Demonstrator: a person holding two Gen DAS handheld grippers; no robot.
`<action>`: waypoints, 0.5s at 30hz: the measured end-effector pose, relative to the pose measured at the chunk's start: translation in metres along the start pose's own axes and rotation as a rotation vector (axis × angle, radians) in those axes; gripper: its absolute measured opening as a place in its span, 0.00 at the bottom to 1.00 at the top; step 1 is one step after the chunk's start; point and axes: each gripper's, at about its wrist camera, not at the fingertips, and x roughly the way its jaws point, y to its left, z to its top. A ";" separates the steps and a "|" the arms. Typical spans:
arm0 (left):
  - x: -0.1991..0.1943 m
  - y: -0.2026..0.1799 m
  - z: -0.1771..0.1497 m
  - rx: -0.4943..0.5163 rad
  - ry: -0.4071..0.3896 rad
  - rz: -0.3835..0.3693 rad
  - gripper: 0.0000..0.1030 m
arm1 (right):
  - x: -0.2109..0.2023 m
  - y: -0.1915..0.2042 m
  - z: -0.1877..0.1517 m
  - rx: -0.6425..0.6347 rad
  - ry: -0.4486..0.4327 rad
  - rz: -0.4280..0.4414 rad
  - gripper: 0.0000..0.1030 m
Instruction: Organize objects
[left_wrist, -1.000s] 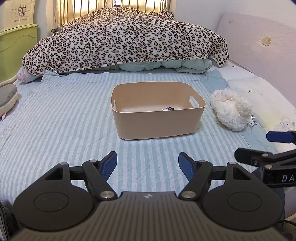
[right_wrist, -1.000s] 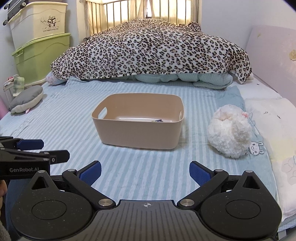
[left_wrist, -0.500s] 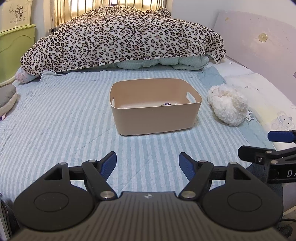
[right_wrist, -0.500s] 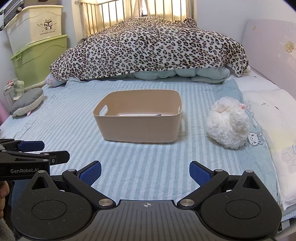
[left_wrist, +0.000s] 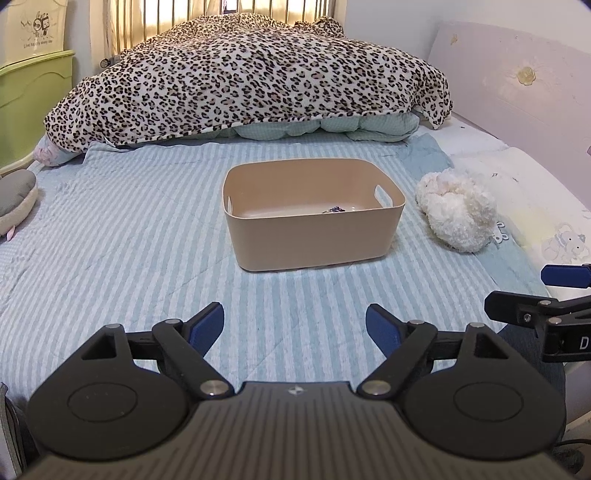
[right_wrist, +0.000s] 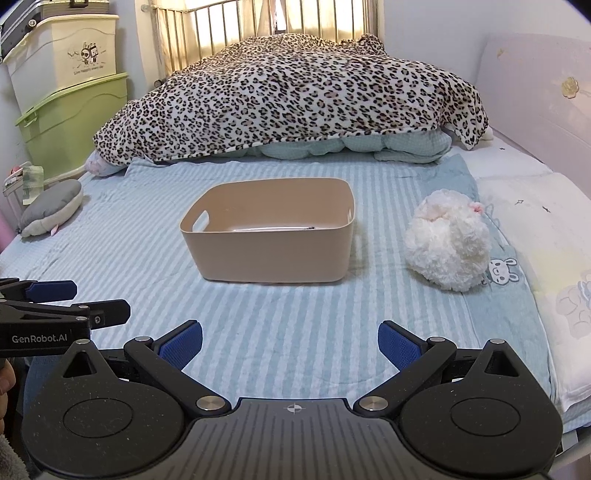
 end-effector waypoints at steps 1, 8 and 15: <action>0.001 -0.001 0.000 0.001 0.003 0.001 0.84 | 0.000 0.000 0.000 0.000 0.001 0.000 1.00; 0.004 -0.001 0.000 0.003 0.009 0.004 0.90 | 0.005 -0.001 -0.002 0.004 0.015 -0.004 1.00; 0.009 0.001 0.002 -0.001 0.016 0.002 0.90 | 0.011 -0.003 -0.001 0.009 0.025 -0.003 1.00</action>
